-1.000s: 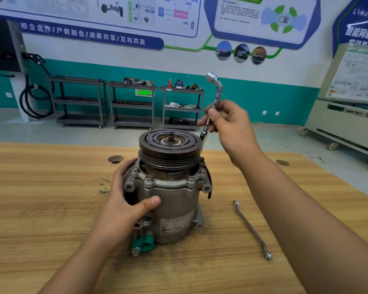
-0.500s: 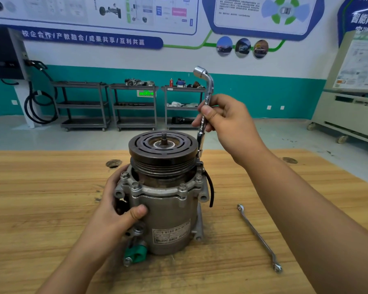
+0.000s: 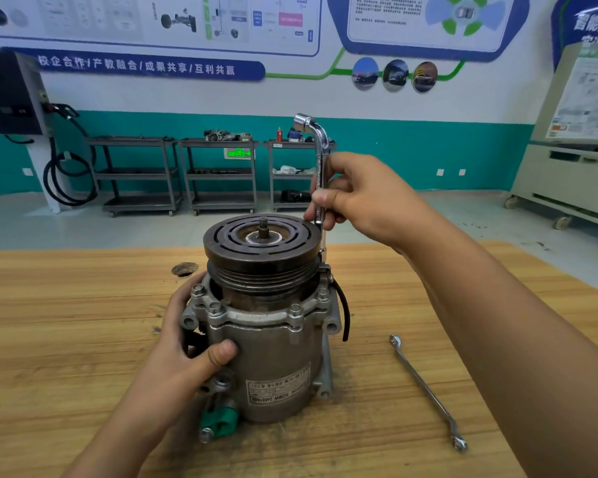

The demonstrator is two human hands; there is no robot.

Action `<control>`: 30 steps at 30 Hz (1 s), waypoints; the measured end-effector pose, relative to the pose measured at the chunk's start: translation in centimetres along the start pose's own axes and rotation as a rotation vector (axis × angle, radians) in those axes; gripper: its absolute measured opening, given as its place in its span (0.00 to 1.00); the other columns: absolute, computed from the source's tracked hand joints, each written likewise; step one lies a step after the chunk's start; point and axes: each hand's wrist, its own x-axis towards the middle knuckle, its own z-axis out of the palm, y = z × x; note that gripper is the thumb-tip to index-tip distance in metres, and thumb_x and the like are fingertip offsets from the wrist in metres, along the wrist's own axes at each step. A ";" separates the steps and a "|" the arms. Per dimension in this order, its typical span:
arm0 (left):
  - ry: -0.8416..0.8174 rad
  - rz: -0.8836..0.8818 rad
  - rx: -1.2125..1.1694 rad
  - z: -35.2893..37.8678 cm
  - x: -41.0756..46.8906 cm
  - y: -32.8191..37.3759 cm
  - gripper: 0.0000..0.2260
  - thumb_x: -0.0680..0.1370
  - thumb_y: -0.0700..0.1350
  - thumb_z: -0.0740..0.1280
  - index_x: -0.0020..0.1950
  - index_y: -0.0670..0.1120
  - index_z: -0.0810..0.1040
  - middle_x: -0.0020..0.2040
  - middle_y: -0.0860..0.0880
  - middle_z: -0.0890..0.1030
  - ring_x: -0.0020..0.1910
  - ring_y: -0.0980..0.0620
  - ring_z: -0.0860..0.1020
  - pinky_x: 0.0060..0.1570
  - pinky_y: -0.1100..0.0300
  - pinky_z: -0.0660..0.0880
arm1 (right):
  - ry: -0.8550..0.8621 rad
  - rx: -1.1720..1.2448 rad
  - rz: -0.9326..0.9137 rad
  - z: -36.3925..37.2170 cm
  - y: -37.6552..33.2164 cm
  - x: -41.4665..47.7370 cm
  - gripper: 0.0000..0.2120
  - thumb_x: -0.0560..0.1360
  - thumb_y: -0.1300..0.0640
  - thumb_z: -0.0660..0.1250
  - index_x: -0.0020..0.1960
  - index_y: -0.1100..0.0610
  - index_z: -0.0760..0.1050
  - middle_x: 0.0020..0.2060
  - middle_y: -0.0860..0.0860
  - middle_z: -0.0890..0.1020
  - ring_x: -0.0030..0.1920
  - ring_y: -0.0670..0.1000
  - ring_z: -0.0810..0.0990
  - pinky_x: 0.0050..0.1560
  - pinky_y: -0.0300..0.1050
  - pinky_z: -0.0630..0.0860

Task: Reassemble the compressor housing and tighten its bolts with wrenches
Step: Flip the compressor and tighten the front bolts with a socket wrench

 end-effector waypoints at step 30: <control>0.189 0.019 0.157 1.4 -1.3 0.8 0.33 0.52 0.62 0.74 0.52 0.77 0.63 0.52 0.67 0.76 0.45 0.78 0.74 0.35 0.80 0.69 | 0.361 -0.088 0.181 0.3 -0.4 -7.0 0.03 0.76 0.55 0.66 0.42 0.51 0.74 0.33 0.50 0.81 0.33 0.42 0.81 0.35 0.37 0.74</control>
